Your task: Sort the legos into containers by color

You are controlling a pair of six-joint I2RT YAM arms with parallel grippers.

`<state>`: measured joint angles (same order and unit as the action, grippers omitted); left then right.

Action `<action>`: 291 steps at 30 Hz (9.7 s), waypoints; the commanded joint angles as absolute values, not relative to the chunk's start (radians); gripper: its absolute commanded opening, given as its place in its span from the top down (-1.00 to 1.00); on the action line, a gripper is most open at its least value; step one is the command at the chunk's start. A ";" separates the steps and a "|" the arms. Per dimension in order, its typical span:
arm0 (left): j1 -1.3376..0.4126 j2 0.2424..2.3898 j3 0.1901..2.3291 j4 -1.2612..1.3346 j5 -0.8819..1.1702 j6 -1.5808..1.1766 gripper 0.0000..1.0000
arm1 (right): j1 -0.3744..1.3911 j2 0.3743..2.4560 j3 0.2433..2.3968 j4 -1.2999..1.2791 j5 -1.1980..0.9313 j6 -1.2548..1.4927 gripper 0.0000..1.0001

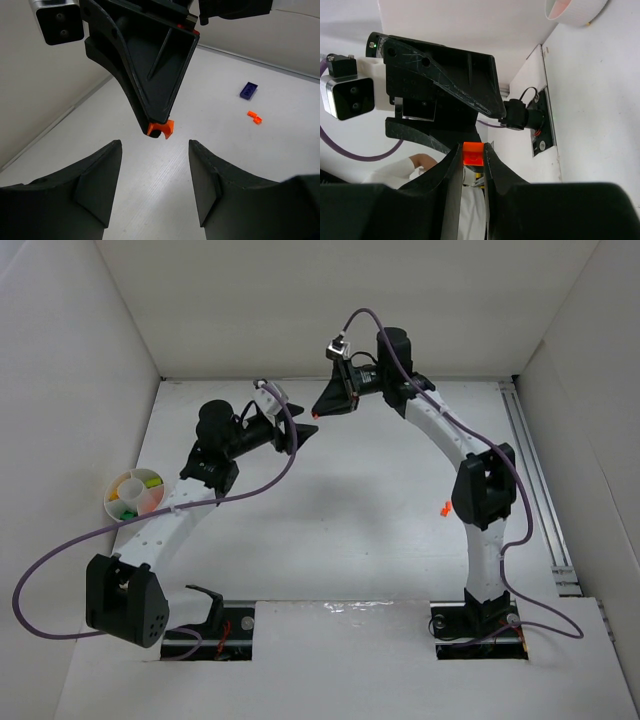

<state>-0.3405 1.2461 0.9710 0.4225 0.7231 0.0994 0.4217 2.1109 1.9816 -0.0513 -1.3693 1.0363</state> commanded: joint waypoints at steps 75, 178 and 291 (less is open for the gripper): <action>-0.393 1.207 1.011 0.499 0.643 0.118 0.16 | 0.448 2.129 2.023 0.008 -1.358 1.042 0.95; -0.439 1.163 1.020 0.379 0.548 0.193 0.96 | 0.399 2.102 1.954 0.112 -1.365 1.132 -0.22; 0.511 1.614 1.457 -1.057 0.121 0.420 0.43 | 0.210 2.006 1.954 -0.584 -0.833 0.466 -0.17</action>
<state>0.5137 1.6100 1.4635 -1.0519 0.1291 0.4347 0.2161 2.0052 1.9053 -0.5953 -0.8192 0.4744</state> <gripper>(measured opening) 0.262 0.588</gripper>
